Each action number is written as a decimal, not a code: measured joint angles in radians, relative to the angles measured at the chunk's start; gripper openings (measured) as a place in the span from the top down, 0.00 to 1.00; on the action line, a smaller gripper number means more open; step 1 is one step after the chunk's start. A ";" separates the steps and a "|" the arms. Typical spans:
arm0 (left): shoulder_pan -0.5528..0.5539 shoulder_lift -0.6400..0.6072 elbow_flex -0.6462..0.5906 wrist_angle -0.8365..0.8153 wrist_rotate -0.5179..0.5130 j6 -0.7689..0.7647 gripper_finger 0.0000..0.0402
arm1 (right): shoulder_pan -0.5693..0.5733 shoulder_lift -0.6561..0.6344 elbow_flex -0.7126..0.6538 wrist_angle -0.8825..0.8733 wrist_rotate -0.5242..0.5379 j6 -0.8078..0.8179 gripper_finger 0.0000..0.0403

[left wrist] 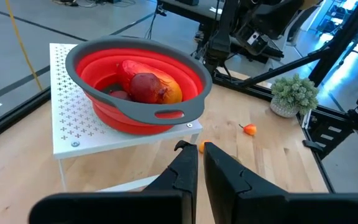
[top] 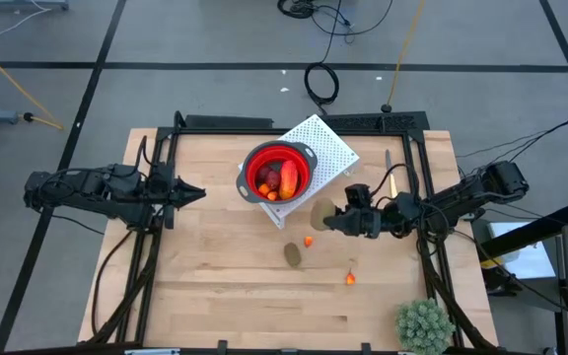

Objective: Pick & Place Fruit
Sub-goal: Put the kiwi into the red strainer bowl on the shelf

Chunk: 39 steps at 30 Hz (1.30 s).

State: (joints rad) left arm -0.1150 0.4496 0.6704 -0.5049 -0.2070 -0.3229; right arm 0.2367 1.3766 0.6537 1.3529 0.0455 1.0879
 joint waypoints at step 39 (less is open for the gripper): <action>0.000 0.000 0.000 0.000 0.000 0.014 0.94 | 0.001 0.000 0.000 0.001 0.015 -1.022 0.48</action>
State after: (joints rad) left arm -0.1150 0.4496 0.6704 -0.5053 -0.2073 -0.3088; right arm 0.2372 1.3766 0.6540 1.3542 0.0606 0.0660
